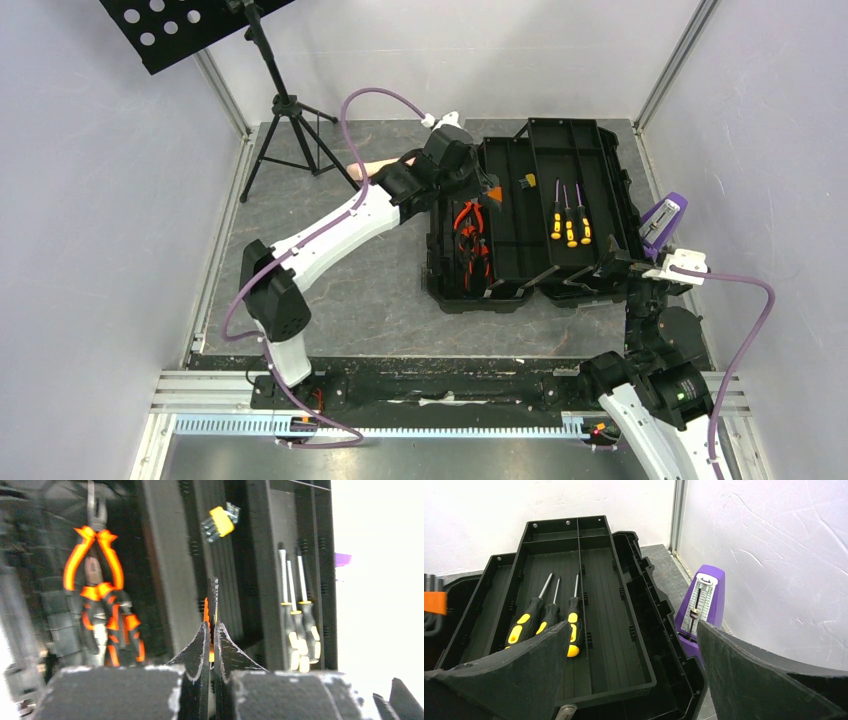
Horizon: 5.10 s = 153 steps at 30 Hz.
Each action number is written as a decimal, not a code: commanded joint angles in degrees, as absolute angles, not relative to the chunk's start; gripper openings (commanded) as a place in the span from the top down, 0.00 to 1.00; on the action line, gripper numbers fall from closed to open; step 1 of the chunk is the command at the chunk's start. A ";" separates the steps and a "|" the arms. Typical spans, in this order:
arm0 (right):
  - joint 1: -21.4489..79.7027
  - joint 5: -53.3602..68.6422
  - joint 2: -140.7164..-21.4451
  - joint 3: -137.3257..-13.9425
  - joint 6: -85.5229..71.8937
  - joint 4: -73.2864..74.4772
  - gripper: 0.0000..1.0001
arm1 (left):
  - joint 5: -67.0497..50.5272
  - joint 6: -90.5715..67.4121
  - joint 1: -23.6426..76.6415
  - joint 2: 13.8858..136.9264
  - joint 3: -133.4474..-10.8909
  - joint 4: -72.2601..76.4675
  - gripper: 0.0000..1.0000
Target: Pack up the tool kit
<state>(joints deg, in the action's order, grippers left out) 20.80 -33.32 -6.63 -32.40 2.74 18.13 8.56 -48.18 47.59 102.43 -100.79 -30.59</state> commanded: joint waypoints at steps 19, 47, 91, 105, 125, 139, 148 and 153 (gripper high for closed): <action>21.03 -34.38 -5.62 -33.35 2.99 17.67 0.02 | -0.77 -68.72 51.23 116.56 -102.30 -11.81 0.96; 20.96 -34.44 -5.36 -34.72 2.99 18.32 0.02 | 31.80 -43.09 49.06 100.65 -98.13 -36.63 0.29; -8.96 7.45 -78.93 -85.28 3.34 42.66 0.12 | 16.72 -39.41 29.89 97.01 -66.56 -34.05 0.67; -10.85 21.93 -85.96 -72.91 4.46 34.33 0.25 | 13.94 -39.44 29.62 97.05 -66.80 -34.10 0.68; -3.41 5.24 -81.19 -72.81 9.01 33.96 1.00 | 6.18 -40.01 30.47 96.28 -67.48 -32.00 0.69; 13.59 -27.05 -71.51 -81.04 18.58 34.36 1.00 | -3.08 -44.64 33.62 96.36 -67.94 -26.21 0.69; 29.70 -52.73 -73.31 -84.13 32.70 31.73 1.00 | -10.16 -50.95 38.19 98.75 -67.59 -17.63 0.69; 37.81 -63.36 -75.47 -83.31 42.42 26.54 1.00 | -13.56 -54.61 40.42 100.62 -69.11 -11.74 0.69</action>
<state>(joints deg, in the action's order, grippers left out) 33.15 -45.80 -75.26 -79.18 29.34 37.78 -0.97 -47.00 36.91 98.19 -67.81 -22.20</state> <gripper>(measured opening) 0.252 0.346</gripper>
